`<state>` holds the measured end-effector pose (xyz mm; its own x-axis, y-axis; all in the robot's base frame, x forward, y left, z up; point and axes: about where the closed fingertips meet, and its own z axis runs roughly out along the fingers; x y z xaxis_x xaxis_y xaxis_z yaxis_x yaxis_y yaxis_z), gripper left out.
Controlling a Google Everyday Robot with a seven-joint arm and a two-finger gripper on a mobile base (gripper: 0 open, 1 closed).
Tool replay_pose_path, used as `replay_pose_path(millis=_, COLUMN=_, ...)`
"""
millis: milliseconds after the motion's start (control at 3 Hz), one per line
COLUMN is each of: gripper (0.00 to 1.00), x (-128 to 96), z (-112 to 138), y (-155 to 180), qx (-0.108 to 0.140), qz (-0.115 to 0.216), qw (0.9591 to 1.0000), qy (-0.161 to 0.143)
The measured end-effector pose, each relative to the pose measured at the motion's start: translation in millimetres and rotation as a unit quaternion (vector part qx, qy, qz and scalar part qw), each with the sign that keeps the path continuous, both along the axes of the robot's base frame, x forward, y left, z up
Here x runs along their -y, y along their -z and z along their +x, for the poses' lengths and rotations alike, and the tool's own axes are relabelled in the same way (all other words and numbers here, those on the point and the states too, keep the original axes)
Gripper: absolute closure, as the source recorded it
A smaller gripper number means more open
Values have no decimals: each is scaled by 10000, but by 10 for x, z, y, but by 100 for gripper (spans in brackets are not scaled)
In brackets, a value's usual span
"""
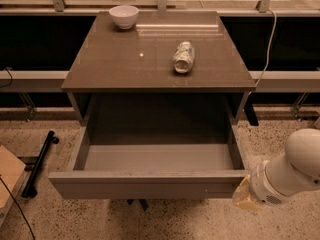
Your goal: Close top drawer
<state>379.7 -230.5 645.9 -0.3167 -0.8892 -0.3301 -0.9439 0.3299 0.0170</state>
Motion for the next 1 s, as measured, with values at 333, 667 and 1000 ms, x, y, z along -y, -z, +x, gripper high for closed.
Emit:
replay_pose_path(millis=333, gripper=100, x=-110, z=259, y=43, qx=241, qz=66, qw=9996, qy=-97)
replay_pose_path(millis=667, gripper=100, x=-110, z=257, y=43, qx=244, qz=66, qw=9996, qy=-97)
replay_pose_path(millis=1000, gripper=100, x=-193, z=557, y=70, qx=584, qz=107, qw=9981, qy=-150)
